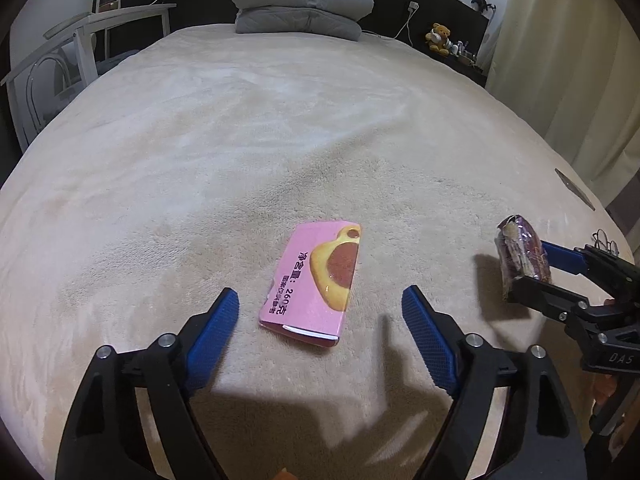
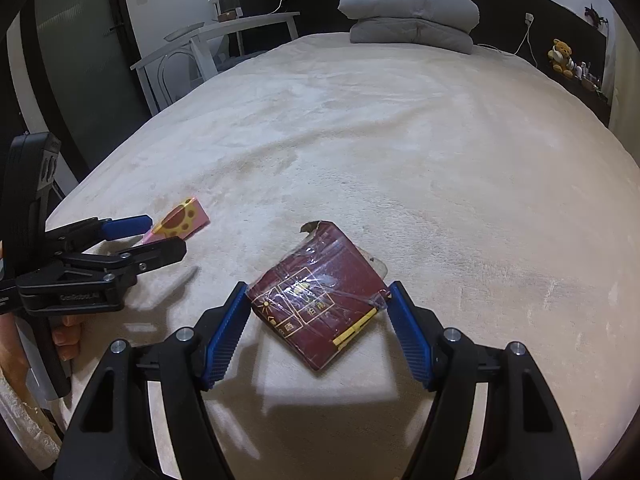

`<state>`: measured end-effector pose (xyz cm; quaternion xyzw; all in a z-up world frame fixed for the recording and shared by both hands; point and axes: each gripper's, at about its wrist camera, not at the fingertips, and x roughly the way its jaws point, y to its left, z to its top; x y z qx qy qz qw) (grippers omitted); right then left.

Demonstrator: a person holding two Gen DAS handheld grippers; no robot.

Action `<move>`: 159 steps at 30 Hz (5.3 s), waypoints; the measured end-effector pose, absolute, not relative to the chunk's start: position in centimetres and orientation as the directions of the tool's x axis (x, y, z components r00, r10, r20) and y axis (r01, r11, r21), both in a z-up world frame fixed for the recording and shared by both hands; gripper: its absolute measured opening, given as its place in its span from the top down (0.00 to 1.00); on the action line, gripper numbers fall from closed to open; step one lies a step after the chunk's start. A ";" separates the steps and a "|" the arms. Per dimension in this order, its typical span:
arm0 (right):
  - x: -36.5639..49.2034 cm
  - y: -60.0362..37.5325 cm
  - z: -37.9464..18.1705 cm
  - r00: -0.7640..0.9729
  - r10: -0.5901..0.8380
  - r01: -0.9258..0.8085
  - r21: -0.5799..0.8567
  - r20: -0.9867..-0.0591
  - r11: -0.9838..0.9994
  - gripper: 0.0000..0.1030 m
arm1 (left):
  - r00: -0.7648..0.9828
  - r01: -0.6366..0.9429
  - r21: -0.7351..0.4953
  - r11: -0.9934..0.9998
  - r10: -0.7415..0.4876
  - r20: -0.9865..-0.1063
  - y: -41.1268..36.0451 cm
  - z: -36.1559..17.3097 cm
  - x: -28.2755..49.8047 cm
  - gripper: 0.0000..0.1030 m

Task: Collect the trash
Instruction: 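Grasp the brown-red packet with the right tool while the left tool grasps the pink box, then carry the pink box and brown-red packet off the bed edge over the bag, then open the left tool over the bag while the right tool releases its packet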

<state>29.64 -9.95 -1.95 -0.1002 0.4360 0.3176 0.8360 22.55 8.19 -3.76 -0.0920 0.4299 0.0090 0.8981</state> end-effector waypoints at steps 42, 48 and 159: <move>23.1 -14.8 1.0 0.480 0.481 -0.604 0.122 -0.734 0.788 0.33 | 0.756 0.054 -0.141 0.989 -0.132 -0.641 2.0 1.8 14.0 0.60; 20.5 -15.7 0.9 0.476 0.507 -0.592 0.164 -0.719 0.789 0.33 | 0.762 0.075 -0.146 0.986 -0.151 -0.630 0.5 1.6 11.4 0.60; 1.6 -21.4 -34.6 -0.402 -0.028 -0.386 0.142 -0.915 0.912 0.31 | -0.320 -0.036 -0.214 0.976 -0.214 -0.923 -10.1 -37.3 -5.1 0.16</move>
